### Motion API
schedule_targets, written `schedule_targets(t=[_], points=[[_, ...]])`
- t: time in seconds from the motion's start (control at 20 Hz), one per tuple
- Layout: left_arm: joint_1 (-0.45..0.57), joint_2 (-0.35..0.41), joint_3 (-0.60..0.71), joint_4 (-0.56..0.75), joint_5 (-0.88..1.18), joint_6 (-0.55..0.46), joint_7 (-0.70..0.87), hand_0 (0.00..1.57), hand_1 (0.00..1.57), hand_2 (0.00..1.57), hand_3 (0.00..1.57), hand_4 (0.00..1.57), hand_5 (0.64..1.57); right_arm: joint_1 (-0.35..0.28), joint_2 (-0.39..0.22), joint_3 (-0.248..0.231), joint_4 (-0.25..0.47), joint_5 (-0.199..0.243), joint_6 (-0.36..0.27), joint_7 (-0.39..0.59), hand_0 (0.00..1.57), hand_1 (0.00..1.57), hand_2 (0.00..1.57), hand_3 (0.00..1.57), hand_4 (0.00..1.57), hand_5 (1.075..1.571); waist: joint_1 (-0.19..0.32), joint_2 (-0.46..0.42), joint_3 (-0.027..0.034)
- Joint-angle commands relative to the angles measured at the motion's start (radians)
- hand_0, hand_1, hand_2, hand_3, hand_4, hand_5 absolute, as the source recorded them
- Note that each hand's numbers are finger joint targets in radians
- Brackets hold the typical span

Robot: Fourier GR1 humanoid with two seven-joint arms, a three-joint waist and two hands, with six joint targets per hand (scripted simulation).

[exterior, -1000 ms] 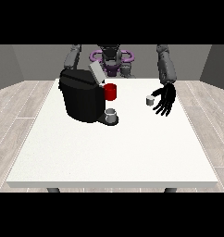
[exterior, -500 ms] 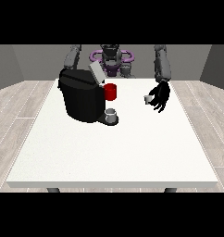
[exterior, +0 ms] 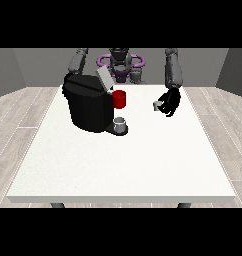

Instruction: Insert the coffee pod into the coffee machine and close the lid

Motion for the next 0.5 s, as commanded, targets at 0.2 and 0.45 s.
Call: schedule_targets(t=[0.2, 0.45], points=[[-0.021, -0.032, 0.039, 0.033, 0.026, -0.015, -0.089, 1.37, 1.37, 1.38, 1.33, 0.66, 1.571, 0.025, 0.006, -0.012, 0.072, 0.007, -0.016, -0.058, 0.00, 0.00, 0.00, 0.00, 0.40, 1.571, 0.025, -0.024, -0.0051], [-0.094, -0.080, 0.017, -0.034, 0.026, -0.109, 0.037, 1.52, 1.52, 1.47, 1.34, 0.59, 1.571, -0.003, -0.016, -0.069, 0.207, -0.039, 0.018, -0.108, 0.00, 0.00, 0.00, 0.00, 0.29, 1.571, 0.058, -0.086, -0.0043]])
